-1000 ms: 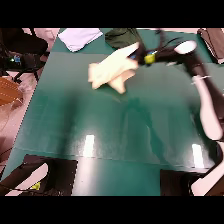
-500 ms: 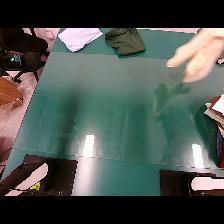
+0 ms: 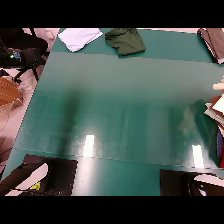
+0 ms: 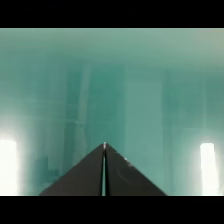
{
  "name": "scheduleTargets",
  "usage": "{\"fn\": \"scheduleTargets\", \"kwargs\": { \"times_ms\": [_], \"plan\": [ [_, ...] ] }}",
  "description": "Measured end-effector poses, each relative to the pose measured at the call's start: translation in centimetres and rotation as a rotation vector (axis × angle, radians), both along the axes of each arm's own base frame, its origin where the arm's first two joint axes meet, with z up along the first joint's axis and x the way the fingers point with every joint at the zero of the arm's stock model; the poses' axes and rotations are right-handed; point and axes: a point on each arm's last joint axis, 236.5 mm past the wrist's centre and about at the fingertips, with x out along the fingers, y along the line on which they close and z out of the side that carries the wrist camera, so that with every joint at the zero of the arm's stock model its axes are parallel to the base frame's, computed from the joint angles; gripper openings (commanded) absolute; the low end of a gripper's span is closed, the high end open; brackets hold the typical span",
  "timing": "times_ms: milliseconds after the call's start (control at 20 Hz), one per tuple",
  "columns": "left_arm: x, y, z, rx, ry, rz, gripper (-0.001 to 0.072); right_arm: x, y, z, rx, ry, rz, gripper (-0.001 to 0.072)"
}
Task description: Fold the shirts.
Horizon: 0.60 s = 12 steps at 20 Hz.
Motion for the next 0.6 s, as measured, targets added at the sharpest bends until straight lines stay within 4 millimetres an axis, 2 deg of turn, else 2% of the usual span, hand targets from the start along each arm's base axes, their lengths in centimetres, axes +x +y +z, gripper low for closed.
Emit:
{"fn": "scheduleTargets", "kwargs": {
  "times_ms": [150, 350, 450, 550, 600],
  "plan": [
    [0.4, -0.1, 0.5, -0.020, -0.023, 0.011, 0.0030, -5.0, -2.7, -0.8, 0.021, 0.047, -0.077, 0.0018],
    [0.7, -0.4, 1.1, -0.049, -0.048, 0.015, 0.0030, -10.4, -3.5, -4.2, 0.022, 0.221, -0.093, 0.0019],
    [0.8, -0.6, 1.3, -0.059, -0.052, 0.013, 0.0030, -12.2, -3.7, -6.0, -0.009, 0.328, -0.090, 0.0020],
    [0.7, -0.8, 1.3, -0.069, -0.048, 0.008, 0.0030, -13.1, -3.7, -7.7, -0.038, 0.434, -0.070, 0.0035],
    [0.6, -1.0, 1.2, -0.074, -0.043, 0.004, 0.0030, -13.3, -3.7, -8.6, -0.051, 0.481, -0.056, 0.0130]
  ]
}}
